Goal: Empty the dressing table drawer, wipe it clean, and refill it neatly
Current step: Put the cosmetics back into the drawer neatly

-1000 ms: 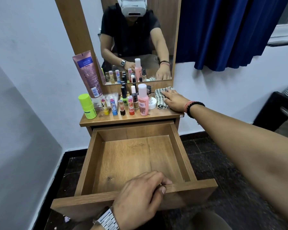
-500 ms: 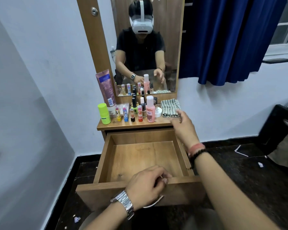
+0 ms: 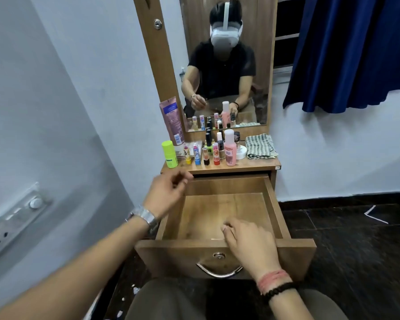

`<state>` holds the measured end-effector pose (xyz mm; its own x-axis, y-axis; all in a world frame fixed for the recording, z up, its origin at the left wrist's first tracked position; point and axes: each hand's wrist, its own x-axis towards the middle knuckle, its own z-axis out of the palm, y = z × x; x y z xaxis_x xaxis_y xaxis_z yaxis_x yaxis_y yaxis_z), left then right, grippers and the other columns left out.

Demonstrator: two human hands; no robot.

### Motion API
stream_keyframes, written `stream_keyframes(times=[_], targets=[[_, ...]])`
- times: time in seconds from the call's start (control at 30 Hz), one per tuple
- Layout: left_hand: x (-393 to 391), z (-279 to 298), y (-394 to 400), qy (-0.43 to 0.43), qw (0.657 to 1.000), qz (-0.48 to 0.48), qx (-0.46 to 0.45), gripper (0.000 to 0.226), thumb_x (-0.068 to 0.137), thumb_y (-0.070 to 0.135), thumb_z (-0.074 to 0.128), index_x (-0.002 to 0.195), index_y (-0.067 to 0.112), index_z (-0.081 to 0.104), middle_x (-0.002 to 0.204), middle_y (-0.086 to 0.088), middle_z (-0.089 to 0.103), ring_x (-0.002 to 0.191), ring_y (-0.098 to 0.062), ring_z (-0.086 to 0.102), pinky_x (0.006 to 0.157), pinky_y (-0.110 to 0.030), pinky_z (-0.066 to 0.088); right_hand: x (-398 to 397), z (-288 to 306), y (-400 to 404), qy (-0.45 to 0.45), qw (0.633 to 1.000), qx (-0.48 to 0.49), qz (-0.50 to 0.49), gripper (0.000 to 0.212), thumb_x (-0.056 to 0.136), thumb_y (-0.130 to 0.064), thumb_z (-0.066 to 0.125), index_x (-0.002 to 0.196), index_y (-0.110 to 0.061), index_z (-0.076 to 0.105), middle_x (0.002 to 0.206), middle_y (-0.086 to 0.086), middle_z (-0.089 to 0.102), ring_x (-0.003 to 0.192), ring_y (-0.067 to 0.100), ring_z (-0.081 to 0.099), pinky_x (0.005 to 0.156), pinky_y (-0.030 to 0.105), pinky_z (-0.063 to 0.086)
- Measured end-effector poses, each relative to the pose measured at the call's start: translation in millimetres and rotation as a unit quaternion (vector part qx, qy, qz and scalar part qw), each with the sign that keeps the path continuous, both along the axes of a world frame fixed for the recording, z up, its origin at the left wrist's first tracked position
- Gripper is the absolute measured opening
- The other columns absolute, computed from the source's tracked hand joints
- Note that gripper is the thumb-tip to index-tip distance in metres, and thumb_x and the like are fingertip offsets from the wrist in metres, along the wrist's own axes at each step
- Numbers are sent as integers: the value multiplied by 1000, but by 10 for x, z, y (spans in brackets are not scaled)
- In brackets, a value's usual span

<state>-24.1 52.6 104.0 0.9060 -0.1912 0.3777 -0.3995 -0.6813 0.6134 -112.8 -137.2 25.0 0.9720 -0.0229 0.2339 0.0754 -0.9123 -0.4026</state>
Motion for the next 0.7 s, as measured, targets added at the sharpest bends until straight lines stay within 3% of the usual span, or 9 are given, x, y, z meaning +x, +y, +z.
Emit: stream_keyframes(times=[0.07,0.2,0.37,0.43,0.6,0.7], targets=[[241,273,65,-52,997,51,-18,16,90,11,59,87,26,64,88,14,64,76,8,56,61,-1,41,11,-30,20,1,1000,-29,0,33,97,-51,30,106,-35,58,94,-8,70,83,14,66,58,29,31],[751,749,112,-110,986,121,-37,12,88,13,61,99,16,63,105,-1,64,78,-8,59,61,-16,44,28,-60,26,11,999,-46,6,38,99,-51,25,101,-32,58,87,-6,69,79,15,66,57,29,31],[1356,1123,102,-102,979,177,-4,43,85,24,65,125,13,52,129,-9,49,109,-22,55,82,-26,42,-1,-88,50,0,999,-47,2,40,99,-48,23,95,-30,58,81,-7,68,75,13,64,63,29,33],[1549,1216,95,-86,977,194,18,50,86,30,65,131,13,49,133,-10,47,115,-24,53,84,-26,40,-9,-89,63,-5,999,-44,2,41,99,-48,23,94,-30,59,78,-7,68,74,11,64,69,29,35],[1820,1302,74,-57,973,216,61,47,84,40,66,122,13,57,125,-9,58,109,-25,58,78,-29,41,-11,-98,64,-4,999,-33,-7,39,99,-48,24,93,-31,59,74,-5,66,70,11,62,65,28,31],[1873,1285,53,-65,968,232,74,35,84,40,65,107,14,64,114,-9,65,100,-28,61,73,-29,42,-15,-82,70,-6,999,-38,-21,38,98,-48,24,93,-31,57,72,-5,65,59,13,47,63,28,28]])
